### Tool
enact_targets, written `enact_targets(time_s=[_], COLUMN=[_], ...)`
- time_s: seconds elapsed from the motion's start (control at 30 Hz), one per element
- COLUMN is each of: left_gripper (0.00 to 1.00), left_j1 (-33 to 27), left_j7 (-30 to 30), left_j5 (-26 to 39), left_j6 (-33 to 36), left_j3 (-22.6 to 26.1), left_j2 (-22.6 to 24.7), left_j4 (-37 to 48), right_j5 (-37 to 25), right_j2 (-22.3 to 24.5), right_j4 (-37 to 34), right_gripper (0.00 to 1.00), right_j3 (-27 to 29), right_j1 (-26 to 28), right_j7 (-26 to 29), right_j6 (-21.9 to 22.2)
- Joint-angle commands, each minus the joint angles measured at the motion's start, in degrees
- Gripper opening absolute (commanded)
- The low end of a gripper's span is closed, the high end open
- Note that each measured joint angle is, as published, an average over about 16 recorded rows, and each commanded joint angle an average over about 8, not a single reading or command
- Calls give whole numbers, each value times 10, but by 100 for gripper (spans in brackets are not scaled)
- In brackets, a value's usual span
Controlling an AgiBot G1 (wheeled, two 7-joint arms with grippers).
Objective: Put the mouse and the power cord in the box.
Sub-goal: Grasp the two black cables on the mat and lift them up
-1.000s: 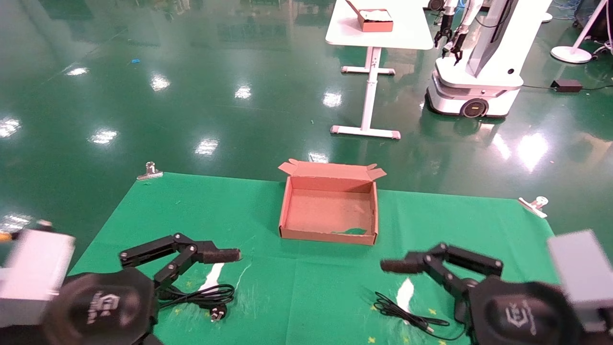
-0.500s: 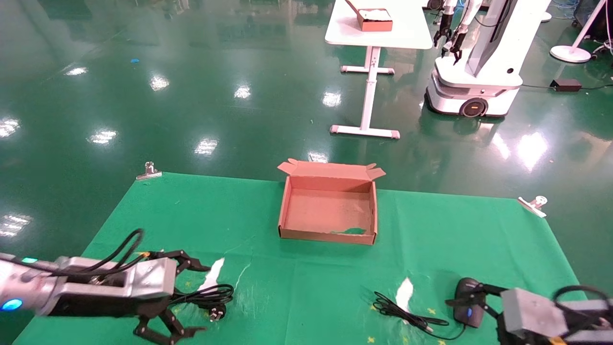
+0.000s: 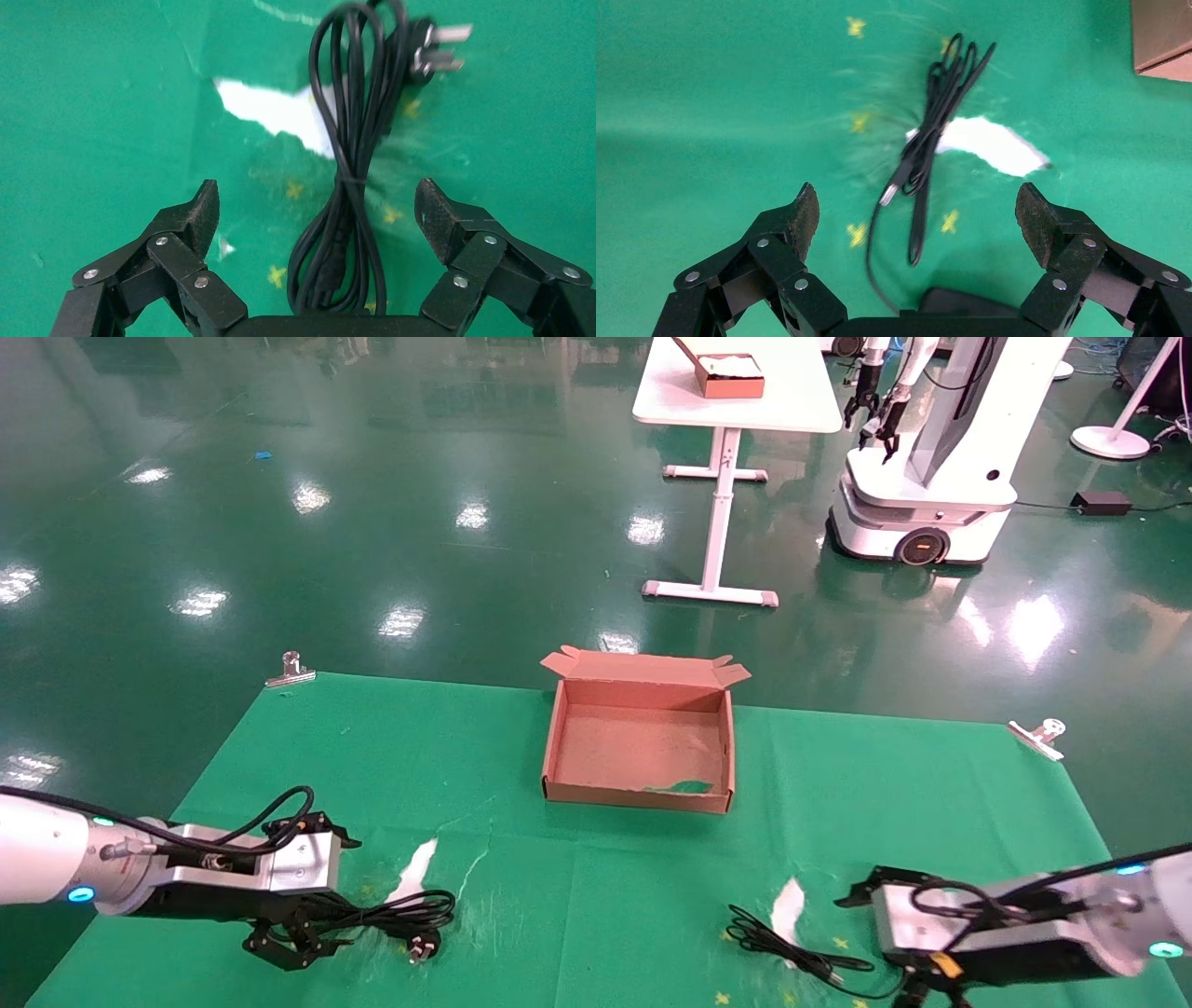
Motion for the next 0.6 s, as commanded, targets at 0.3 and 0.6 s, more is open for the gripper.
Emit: enact_targets(time_s=[0.3, 0.6], left_gripper=[100, 100], left_j1=[-2, 1], left_j7=[50, 72], left_j5=[8, 2], left_j6=[-104, -142], left_j3=[0, -5], left_j2=[34, 50], left_j4=[83, 110], right_j5=[-9, -9], right_j2=[-56, -78], right_j4=[-106, -141], right_gripper=[100, 100], right_j3=[-3, -2], right_j1=[21, 30], right_j7=[-68, -92], right_j6=[58, 82])
